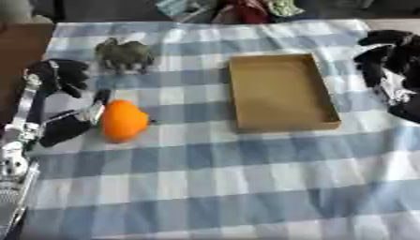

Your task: Pick up objects on the table and place them in the box.

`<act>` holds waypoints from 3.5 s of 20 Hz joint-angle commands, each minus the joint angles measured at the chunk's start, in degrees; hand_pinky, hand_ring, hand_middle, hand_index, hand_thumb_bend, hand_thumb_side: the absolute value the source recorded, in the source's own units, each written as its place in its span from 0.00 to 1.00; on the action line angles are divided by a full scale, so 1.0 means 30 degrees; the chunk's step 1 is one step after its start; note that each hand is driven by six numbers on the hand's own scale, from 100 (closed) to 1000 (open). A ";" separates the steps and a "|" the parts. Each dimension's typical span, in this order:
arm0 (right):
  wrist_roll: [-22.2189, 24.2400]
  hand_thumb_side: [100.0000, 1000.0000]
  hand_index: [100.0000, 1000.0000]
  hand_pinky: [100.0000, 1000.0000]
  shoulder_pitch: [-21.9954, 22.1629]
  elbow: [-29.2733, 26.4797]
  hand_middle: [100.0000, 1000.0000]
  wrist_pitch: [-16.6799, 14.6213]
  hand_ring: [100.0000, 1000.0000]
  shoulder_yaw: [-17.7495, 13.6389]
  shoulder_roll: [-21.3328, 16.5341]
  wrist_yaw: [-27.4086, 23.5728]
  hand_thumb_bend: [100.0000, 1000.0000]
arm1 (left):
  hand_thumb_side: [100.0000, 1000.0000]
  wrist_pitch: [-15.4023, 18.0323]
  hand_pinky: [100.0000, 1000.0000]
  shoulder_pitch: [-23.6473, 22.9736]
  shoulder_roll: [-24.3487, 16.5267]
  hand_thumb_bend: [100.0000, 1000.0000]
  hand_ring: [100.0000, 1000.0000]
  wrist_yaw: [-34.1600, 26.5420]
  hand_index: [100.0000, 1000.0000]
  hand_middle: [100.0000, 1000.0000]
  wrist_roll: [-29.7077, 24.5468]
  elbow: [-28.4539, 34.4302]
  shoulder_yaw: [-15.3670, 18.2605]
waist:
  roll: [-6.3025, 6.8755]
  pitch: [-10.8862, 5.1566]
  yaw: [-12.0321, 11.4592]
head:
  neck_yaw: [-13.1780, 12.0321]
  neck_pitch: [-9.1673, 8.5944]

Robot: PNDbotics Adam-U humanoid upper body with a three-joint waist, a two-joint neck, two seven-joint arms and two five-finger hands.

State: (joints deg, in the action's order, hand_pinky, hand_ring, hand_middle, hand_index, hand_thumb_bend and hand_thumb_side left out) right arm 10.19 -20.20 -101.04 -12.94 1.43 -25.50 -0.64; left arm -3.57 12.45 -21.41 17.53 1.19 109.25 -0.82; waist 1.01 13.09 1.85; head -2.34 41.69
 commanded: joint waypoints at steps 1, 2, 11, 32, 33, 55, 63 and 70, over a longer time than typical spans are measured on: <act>0.0029 0.33 0.82 0.62 -0.0193 -0.0336 0.72 0.0006 0.65 -0.0114 -0.0358 -0.0053 0.15 | 0.03 -0.0022 0.49 0.0193 -0.1286 0.39 0.53 0.0205 0.67 0.51 -0.0487 0.0468 0.0110 | 0.0052 -0.0366 0.0051 | -0.0063 -0.0139; 0.0044 0.33 0.82 0.62 -0.0181 -0.0331 0.72 0.0005 0.65 -0.0104 -0.0376 -0.0049 0.15 | 0.04 -0.0063 0.50 0.0145 -0.1757 0.39 0.53 0.0265 0.68 0.51 -0.0686 0.0511 0.0064 | 0.0084 -0.0387 0.0071 | -0.0067 -0.0145; 0.0150 0.34 0.82 0.62 -0.0099 -0.0273 0.72 0.0022 0.65 -0.0018 -0.0446 -0.0077 0.15 | 0.06 -0.1393 0.53 0.0431 -0.5888 0.43 0.54 0.0310 0.69 0.52 -0.2645 0.0391 -0.0960 | 0.0267 -0.0579 0.0172 | -0.0140 -0.0048; 0.0290 0.34 0.82 0.62 -0.0137 -0.0238 0.72 0.0026 0.65 0.0114 -0.0440 -0.0146 0.14 | 0.05 -0.2467 0.59 0.3465 -0.7932 0.45 0.55 0.2391 0.72 0.55 -0.7102 -0.2702 -0.4925 | 0.0388 -0.0657 0.0576 | -0.0309 0.0051; 0.0293 0.34 0.82 0.62 -0.0136 -0.0236 0.72 0.0028 0.65 0.0117 -0.0441 -0.0147 0.14 | 0.05 -0.2427 0.59 0.3525 -0.7884 0.45 0.55 0.2508 0.72 0.55 -0.7201 -0.2846 -0.5024 | 0.0388 -0.0654 0.0582 | -0.0304 0.0060; 0.0306 0.35 0.82 0.62 -0.0153 -0.0215 0.71 0.0054 0.65 0.0131 -0.0399 -0.0198 0.12 | 0.00 -0.1337 0.60 0.4414 -0.6647 0.39 0.48 0.9412 0.66 0.48 -0.6869 -0.4988 -0.5415 | 0.0329 -0.0631 0.0609 | -0.0225 0.0081; 0.0249 0.36 0.82 0.62 -0.0132 -0.0211 0.71 0.0071 0.65 0.0093 -0.0399 -0.0210 0.12 | 0.00 -0.1830 0.42 0.4310 -0.6416 0.22 0.25 1.2375 0.38 0.22 -0.4404 -0.3917 -0.4724 | 0.0322 -0.0635 0.0608 | -0.0151 0.0070; 0.0182 0.38 0.82 0.62 -0.0116 -0.0195 0.71 0.0117 0.65 0.0075 -0.0389 -0.0253 0.09 | 0.00 -0.2589 0.34 0.4298 -0.6063 0.07 0.16 1.2329 0.27 0.13 -0.2814 -0.2673 -0.3988 | 0.0331 -0.0637 0.0637 | -0.0102 0.0042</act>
State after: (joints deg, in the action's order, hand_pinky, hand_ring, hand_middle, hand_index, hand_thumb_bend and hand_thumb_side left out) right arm 10.98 -20.09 -101.01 -12.66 2.14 -25.50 -0.96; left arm -10.99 24.69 -38.70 54.46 -7.92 99.56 -14.19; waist 2.04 12.01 3.75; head -2.79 41.80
